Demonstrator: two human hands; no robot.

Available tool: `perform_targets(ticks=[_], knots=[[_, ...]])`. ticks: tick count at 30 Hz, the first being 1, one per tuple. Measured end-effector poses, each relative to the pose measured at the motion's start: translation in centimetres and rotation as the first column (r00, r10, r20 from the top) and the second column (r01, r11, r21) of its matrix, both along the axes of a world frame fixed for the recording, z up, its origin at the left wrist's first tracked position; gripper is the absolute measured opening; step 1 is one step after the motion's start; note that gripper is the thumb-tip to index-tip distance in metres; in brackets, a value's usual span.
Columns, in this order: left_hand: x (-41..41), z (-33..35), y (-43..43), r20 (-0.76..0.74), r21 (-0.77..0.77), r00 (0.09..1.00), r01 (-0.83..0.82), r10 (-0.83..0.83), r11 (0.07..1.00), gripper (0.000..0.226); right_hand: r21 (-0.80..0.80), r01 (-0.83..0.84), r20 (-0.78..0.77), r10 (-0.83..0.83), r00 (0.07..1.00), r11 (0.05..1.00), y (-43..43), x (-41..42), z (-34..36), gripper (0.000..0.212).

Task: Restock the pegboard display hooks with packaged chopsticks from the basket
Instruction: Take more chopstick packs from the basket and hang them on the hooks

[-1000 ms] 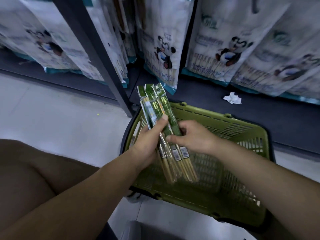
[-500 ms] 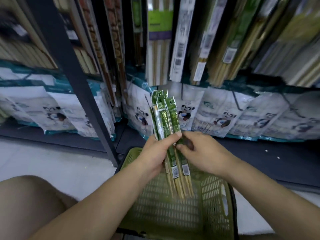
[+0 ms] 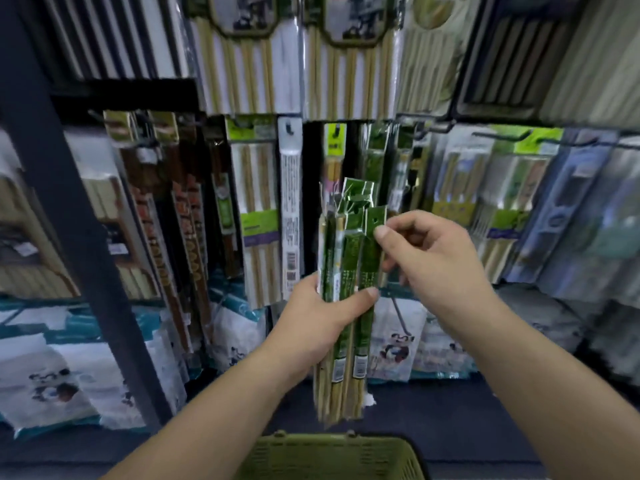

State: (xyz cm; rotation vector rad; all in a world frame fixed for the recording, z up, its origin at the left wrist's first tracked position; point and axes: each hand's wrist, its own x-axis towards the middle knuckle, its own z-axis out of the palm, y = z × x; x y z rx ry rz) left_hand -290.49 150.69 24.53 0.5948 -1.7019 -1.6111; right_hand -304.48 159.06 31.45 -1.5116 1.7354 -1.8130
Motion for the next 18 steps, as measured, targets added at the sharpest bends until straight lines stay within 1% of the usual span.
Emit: perform_targets(ticks=[2, 5, 9, 10, 12, 13, 15, 18], knots=[[-1.0, 1.8, -0.3, -0.024, -0.033, 1.000, 0.009, -0.010, 0.999, 0.022, -0.053, 0.025, -0.004, -0.026, 1.000, 0.998, -0.2, -0.7, 1.3, 0.012], [-2.5, 3.2, -1.0, -0.063, -0.043, 0.998, 0.026, -0.029, 0.999, 0.022, -0.113, 0.067, 0.013, -0.066, 0.998, 0.991, -0.6, -1.7, 2.6, 0.015], [-3.5, 3.8, -1.9, -0.109, 0.022, 0.993, 0.039, -0.036, 0.999, 0.035, -0.162, 0.092, 0.038, -0.087, 0.995, 0.982, -1.2, -2.8, 3.6, 0.017], [-3.5, 3.7, -2.2, -0.113, 0.035, 0.993, 0.026, -0.022, 0.999, 0.034, -0.167, 0.105, 0.050, -0.098, 0.994, 0.980, -1.4, -3.1, 3.9, 0.019], [-3.6, 4.0, -2.9, -0.110, 0.051, 0.994, -0.022, 0.028, 0.998, 0.021, -0.173, 0.148, 0.089, -0.134, 0.987, 0.974, -1.8, -3.8, 4.5, 0.022], [-3.6, 4.2, -3.2, -0.103, 0.059, 0.993, -0.054, 0.060, 0.997, 0.019, -0.171, 0.171, 0.113, -0.153, 0.982, 0.970, -2.0, -4.1, 4.9, 0.023], [-3.6, 4.6, -3.7, -0.106, 0.064, 0.989, -0.096, 0.102, 0.993, 0.025, -0.162, 0.199, 0.142, -0.176, 0.974, 0.967, -2.4, -4.7, 5.5, 0.023], [-3.6, 5.2, -4.3, -0.121, 0.024, 0.988, -0.098, 0.100, 0.995, 0.019, -0.169, 0.220, 0.122, -0.201, 0.972, 0.961, -3.0, -5.2, 6.1, 0.023]])
